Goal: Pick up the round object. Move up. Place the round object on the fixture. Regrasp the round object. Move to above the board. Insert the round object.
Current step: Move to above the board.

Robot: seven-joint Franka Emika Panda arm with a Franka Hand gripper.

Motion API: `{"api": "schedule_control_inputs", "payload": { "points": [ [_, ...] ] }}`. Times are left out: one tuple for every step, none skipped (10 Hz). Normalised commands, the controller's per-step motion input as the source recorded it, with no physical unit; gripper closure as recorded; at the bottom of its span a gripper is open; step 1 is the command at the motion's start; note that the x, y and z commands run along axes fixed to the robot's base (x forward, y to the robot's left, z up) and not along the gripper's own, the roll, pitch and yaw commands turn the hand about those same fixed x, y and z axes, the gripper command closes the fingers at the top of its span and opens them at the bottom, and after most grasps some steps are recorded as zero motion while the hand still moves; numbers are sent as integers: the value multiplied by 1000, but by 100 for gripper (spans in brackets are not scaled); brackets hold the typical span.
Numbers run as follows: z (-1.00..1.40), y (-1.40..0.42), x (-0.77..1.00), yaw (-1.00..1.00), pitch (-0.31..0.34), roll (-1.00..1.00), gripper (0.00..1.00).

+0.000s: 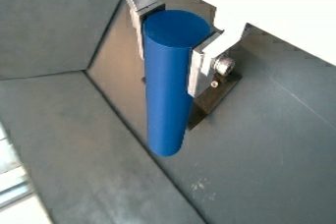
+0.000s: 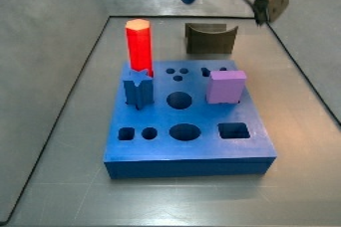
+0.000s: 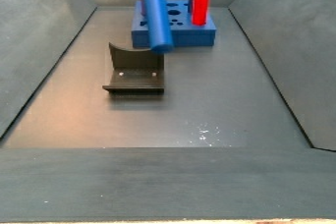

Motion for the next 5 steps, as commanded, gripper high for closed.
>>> {"api": "schedule_control_inputs", "payload": {
  "points": [
    [1000,5,-285,-40,-106,-33,100],
    [1000,6,-267,-74,-82,-47,100],
    [1000,8,-253,-90,-58,-59,100],
    [1000,11,-236,-103,-24,-73,100],
    [1000,11,-227,-100,-7,-79,100]
  ]
}}
